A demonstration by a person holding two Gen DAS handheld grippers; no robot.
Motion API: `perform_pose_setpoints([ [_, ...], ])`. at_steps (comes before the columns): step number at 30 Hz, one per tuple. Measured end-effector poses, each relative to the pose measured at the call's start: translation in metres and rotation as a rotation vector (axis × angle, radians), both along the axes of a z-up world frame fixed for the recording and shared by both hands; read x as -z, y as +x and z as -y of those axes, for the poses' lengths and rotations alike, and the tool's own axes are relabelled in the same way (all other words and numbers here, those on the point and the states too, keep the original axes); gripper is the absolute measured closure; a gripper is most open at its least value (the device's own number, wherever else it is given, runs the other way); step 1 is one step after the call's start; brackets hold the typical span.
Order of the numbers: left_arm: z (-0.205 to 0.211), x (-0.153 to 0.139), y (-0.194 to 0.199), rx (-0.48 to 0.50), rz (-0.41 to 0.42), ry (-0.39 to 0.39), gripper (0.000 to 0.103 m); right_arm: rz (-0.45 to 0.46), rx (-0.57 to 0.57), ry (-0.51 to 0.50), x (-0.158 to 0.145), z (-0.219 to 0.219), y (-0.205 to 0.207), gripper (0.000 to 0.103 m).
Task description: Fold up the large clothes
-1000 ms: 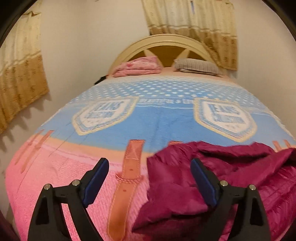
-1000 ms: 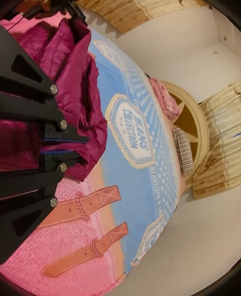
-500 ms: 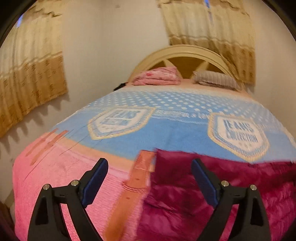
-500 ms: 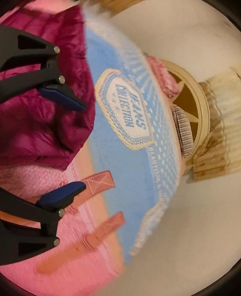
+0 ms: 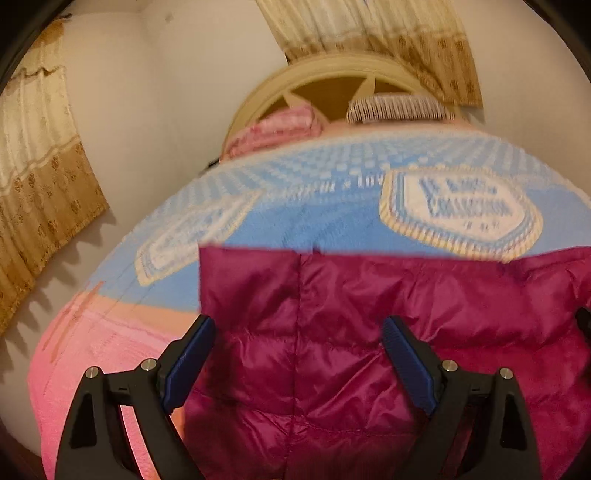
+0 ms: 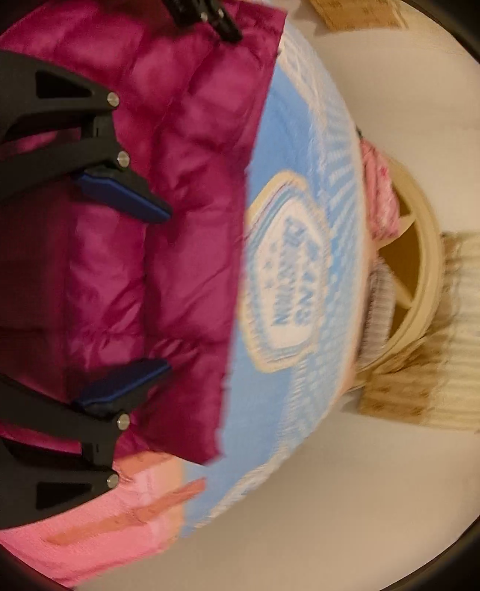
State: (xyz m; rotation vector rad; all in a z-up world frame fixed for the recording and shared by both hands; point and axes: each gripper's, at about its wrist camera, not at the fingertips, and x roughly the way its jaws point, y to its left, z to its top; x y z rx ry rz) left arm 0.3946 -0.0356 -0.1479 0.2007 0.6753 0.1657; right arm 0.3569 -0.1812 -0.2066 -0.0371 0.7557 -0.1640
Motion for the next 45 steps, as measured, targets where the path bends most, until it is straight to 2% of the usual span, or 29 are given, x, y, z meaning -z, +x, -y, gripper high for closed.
perform_pose_setpoints([
  [3,-0.005,0.019,0.009,-0.006,-0.048,-0.036,0.011,-0.004,0.011,0.071,0.01,0.016,-0.002,0.024],
  [14,-0.014,0.037,0.019,-0.019,-0.094,-0.107,0.004,-0.012,0.001,0.075,0.016,0.011,0.0,0.022],
  [45,-0.01,0.048,0.03,-0.033,-0.152,-0.043,0.001,-0.101,0.027,0.043,0.029,0.007,0.021,0.015],
])
